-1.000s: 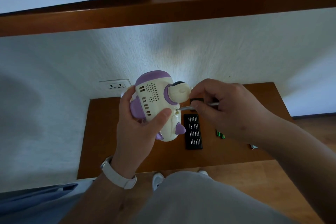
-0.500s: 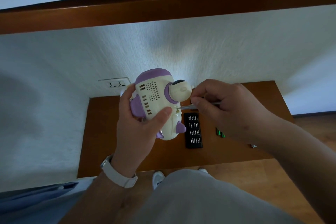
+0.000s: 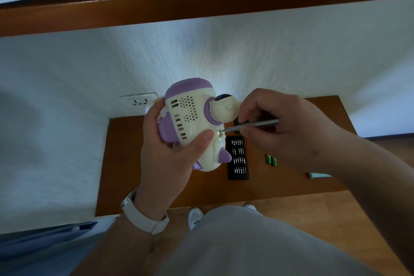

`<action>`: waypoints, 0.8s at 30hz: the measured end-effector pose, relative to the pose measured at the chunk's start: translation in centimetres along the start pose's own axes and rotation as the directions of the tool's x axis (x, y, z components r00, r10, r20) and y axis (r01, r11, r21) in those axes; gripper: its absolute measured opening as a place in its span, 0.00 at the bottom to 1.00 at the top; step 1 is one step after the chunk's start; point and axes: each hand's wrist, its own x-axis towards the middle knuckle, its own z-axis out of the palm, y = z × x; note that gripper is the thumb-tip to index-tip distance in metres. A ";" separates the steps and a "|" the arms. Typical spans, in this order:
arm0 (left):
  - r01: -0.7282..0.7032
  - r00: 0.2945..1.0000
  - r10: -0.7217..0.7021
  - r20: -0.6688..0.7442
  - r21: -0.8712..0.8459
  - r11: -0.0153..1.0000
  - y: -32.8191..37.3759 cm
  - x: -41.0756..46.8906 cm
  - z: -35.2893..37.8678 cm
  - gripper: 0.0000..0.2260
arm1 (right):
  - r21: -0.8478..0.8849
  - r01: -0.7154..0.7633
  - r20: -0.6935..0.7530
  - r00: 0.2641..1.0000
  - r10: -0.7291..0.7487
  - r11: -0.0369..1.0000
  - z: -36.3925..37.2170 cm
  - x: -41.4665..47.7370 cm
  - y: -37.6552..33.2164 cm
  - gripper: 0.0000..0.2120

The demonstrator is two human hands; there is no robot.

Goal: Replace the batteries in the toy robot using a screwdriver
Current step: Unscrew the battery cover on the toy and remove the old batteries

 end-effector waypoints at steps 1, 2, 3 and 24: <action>-0.002 1.000 0.002 0.001 -0.001 1.000 0.0 -0.1 0.0 0.35 | -0.020 0.008 0.007 1.000 -0.008 1.000 0.0 0.0 -0.1 0.03; -0.005 1.000 0.005 0.000 0.002 1.000 0.0 -0.1 0.0 0.35 | -0.030 0.014 0.007 1.000 -0.014 0.999 0.0 -0.1 -0.1 0.03; -0.006 1.000 0.006 -0.001 0.005 1.000 0.0 -0.1 0.0 0.34 | -0.034 0.017 0.002 1.000 -0.017 0.999 0.0 -0.1 -0.1 0.02; 0.006 1.000 -0.006 -0.018 0.007 1.000 0.5 -1.1 0.2 0.34 | -0.038 0.066 0.008 0.998 -0.066 0.997 0.0 -1.0 -0.7 0.07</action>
